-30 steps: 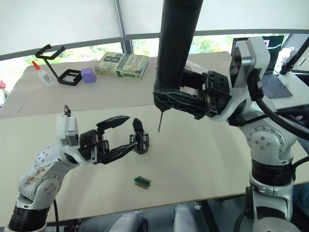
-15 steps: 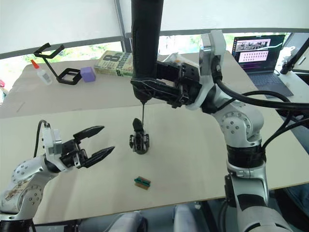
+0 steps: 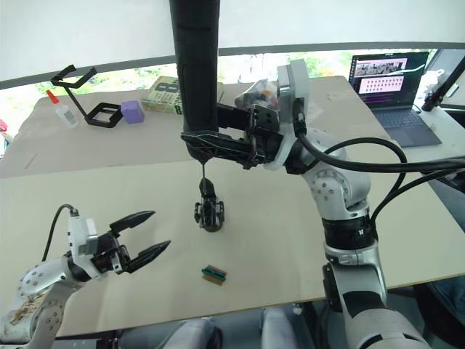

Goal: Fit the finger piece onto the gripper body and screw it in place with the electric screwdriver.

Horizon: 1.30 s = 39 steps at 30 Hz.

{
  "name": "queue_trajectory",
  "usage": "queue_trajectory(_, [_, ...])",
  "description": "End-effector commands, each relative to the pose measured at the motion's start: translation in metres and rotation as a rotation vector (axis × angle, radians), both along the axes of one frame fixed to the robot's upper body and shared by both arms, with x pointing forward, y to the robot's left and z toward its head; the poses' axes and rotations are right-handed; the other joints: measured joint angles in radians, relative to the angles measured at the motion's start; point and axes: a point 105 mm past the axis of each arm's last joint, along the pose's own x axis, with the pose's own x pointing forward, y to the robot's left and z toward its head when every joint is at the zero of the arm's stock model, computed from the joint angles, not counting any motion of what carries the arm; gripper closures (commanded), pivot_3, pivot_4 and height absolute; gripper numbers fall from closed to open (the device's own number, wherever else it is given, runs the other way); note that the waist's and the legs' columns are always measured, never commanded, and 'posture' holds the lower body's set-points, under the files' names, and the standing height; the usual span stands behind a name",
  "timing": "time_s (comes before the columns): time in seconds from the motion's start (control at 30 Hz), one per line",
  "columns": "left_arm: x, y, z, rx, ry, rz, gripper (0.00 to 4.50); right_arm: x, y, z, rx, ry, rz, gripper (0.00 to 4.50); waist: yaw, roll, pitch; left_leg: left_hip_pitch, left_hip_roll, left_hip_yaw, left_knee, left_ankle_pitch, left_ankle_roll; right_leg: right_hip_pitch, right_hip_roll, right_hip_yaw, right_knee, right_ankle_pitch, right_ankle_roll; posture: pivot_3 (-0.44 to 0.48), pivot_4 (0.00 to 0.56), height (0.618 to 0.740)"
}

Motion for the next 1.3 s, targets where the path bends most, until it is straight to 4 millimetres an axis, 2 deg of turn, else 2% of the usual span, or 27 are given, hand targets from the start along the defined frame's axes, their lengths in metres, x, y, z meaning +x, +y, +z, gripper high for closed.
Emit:
queue_trajectory(0.03, [0.004, -0.008, -0.001, 0.027, -0.032, -0.027, 0.00, -0.006, 0.002, 0.006, 0.023, -0.064, 0.020, 2.57, 0.000, 0.000, 0.000, 0.000, 0.000, 0.000, 0.000, 0.000, 0.000, 0.000, 0.000, 0.000, 0.000, 0.000, 0.000, 0.000, 0.150, 0.740])
queue_trajectory(0.17, [0.011, -0.015, -0.006, 0.051, -0.046, -0.040, 0.00, -0.006, 0.007, 0.001, 0.006, -0.055, 0.031, 2.57, -0.001, 0.000, 0.000, 0.000, 0.000, 0.000, 0.000, 0.000, 0.000, 0.000, 0.000, 0.000, 0.001, 0.000, 0.000, 0.000, 0.150, 0.740])
queue_trajectory(0.33, [0.016, -0.013, -0.009, 0.066, -0.051, -0.016, 0.00, -0.006, 0.013, -0.004, -0.012, -0.066, 0.044, 2.57, -0.006, 0.000, 0.000, -0.001, 0.000, 0.002, 0.000, 0.000, 0.000, -0.004, -0.001, 0.000, 0.008, 0.000, 0.000, 0.000, 0.150, 0.740])
queue_trajectory(0.93, [0.008, -0.013, -0.023, 0.066, -0.013, -0.011, 0.00, 0.002, 0.024, -0.021, -0.046, -0.061, 0.079, 2.57, -0.008, 0.000, 0.000, 0.000, 0.000, 0.003, 0.001, 0.000, -0.001, -0.005, -0.001, 0.000, 0.012, 0.000, -0.001, 0.000, 0.150, 0.740])
queue_trajectory(1.3, [0.003, -0.013, -0.028, 0.068, -0.013, -0.007, 0.00, 0.000, 0.024, -0.024, -0.053, -0.053, 0.084, 2.57, -0.016, 0.000, 0.000, 0.000, 0.000, 0.004, 0.001, 0.000, -0.001, -0.005, -0.001, 0.000, 0.012, 0.000, -0.001, 0.000, 0.150, 0.740])
